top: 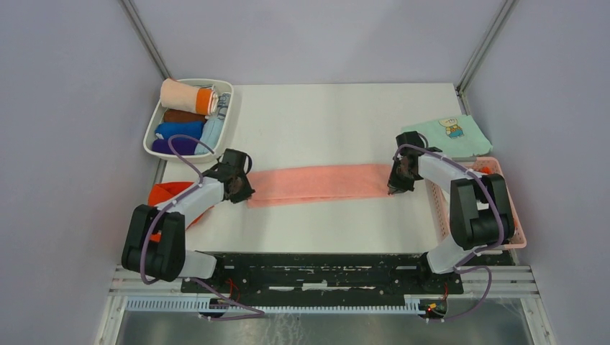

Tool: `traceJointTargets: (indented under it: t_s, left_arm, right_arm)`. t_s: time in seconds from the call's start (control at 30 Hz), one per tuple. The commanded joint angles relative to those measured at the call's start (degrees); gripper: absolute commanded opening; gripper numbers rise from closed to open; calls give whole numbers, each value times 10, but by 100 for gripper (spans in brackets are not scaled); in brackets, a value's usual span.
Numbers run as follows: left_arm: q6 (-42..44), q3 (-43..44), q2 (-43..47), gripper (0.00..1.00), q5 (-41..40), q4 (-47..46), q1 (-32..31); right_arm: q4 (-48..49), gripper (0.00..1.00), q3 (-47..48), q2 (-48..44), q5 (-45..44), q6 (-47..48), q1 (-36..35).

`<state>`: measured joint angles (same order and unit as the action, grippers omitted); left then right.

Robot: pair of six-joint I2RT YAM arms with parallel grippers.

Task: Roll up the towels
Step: Fold the towel at the center of the board.

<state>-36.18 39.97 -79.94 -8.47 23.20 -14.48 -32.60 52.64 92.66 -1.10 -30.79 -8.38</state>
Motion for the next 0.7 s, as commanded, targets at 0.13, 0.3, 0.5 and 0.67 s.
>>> traceJointTargets:
  t_s: [0.13,0.3,0.5,0.67]
  left_arm:
    - [-18,32,87,3,-10,66,1]
    - [-40,-9,112,3,11,72,-4]
    - [-58,-55,89,3,18,42,-11]
    - [-69,-77,64,4,23,17,-19]
  right_arm:
    - [-10,0,6,-35,-26,5,4]
    - [-9,0,3,-29,-34,5,4]
    - [-1,0,-1,-10,-29,1,4]
    - [4,0,-1,7,-29,1,4]
